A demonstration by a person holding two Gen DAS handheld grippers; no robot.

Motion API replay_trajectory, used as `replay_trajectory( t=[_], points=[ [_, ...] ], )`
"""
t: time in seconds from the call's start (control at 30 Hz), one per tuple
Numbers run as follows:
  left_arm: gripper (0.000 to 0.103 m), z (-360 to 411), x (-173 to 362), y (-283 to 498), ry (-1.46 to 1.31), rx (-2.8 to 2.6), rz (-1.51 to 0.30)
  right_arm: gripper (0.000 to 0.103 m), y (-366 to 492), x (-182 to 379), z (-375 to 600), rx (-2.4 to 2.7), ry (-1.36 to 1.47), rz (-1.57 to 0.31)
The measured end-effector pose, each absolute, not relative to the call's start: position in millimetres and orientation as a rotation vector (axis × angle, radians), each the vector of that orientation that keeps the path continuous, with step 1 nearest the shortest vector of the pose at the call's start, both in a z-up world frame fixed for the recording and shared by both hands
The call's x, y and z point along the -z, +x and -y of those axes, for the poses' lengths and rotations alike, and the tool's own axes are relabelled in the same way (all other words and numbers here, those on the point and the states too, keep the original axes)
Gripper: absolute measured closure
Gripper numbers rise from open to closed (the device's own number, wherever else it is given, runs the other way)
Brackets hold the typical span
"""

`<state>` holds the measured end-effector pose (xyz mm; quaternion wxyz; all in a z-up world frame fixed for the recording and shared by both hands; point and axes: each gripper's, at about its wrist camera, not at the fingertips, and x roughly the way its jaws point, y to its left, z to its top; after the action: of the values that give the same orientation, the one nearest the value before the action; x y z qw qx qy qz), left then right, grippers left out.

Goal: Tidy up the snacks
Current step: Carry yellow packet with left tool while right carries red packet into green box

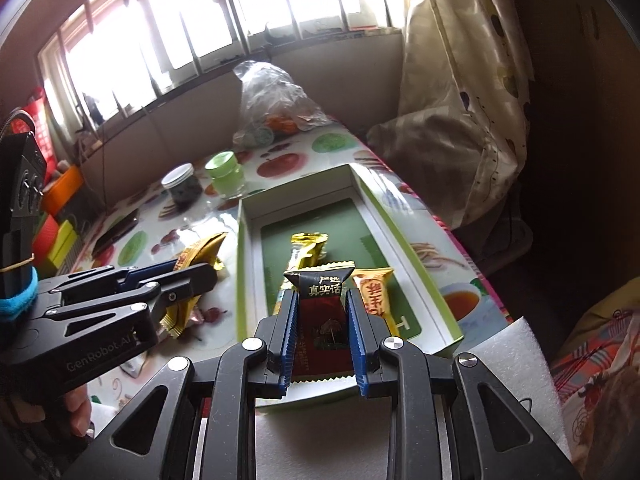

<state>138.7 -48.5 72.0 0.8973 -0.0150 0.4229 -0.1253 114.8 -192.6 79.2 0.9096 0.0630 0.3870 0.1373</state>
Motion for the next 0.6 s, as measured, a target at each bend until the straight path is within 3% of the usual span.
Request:
replay_trajectory(
  t=[0.6],
  points=[
    [0.078,60.7,-41.2,177.5,-0.037,0.222,-0.954,0.080,144.3,-43.2,193.8,-0.260,0.117,-0.886]
  ],
)
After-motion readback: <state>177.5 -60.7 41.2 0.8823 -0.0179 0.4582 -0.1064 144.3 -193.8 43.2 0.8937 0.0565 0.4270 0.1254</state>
